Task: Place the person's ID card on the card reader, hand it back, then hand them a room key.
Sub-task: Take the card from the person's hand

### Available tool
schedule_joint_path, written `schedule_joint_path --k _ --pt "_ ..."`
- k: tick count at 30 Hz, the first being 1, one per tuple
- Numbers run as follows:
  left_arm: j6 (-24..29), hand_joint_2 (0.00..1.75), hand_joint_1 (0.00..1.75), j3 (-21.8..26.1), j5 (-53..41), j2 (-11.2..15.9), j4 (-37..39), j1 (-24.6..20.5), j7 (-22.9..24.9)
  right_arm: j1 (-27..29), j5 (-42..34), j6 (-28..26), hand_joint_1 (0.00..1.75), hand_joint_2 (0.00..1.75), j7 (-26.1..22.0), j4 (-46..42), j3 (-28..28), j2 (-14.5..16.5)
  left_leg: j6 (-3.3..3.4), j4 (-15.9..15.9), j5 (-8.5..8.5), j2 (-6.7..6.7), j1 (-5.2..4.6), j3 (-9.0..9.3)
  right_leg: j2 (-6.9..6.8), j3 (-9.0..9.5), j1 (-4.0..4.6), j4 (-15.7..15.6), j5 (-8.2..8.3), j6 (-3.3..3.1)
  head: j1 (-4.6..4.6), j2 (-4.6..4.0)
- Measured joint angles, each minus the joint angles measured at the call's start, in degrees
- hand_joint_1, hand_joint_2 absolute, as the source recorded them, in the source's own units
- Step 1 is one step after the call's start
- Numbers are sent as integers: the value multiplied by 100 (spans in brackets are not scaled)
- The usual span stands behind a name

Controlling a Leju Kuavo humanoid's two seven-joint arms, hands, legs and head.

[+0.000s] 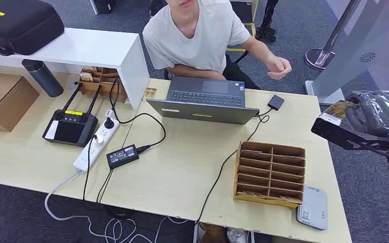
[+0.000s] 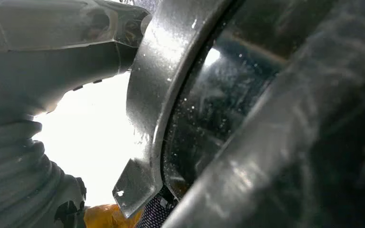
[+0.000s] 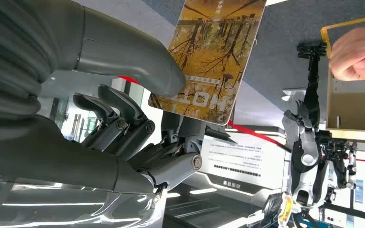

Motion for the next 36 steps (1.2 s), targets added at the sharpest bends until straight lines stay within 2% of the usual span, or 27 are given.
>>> schedule_joint_path --k 9,16,20,26,30,36 --pt "-2 175 0 0 0 0 0 0 0 0 1 -3 175 175 3 3 2 -2 0 0 0 0 0 0 0 0 0 0 0 0 0 0" --pt "-98 175 0 110 -106 -12 0 15 0 0 283 -347 175 175 56 115 123 -2 0 0 0 -1 0 -1 -1 0 0 0 0 0 0 0" --pt "-144 175 0 193 -140 -24 0 32 0 0 208 -500 175 175 22 493 290 -1 0 0 0 -1 0 -1 -2 0 -1 0 0 0 1 0" --pt "-154 175 0 312 -389 -60 0 53 0 0 -476 -508 175 175 -151 1403 616 11 1 3 -1 -3 -2 -1 -4 0 -2 -2 1 2 1 0" --pt "-168 175 0 413 -520 -82 1 82 0 0 -467 -511 175 175 -201 1723 831 235 1 5 -1 -10 -4 -4 -10 -3 -1 -3 0 4 -3 0" --pt "-170 175 0 578 -644 -114 8 117 0 0 169 -518 175 175 -130 1519 893 862 7 4 -6 -13 -4 -9 -12 -6 -1 -3 -3 4 -3 0"
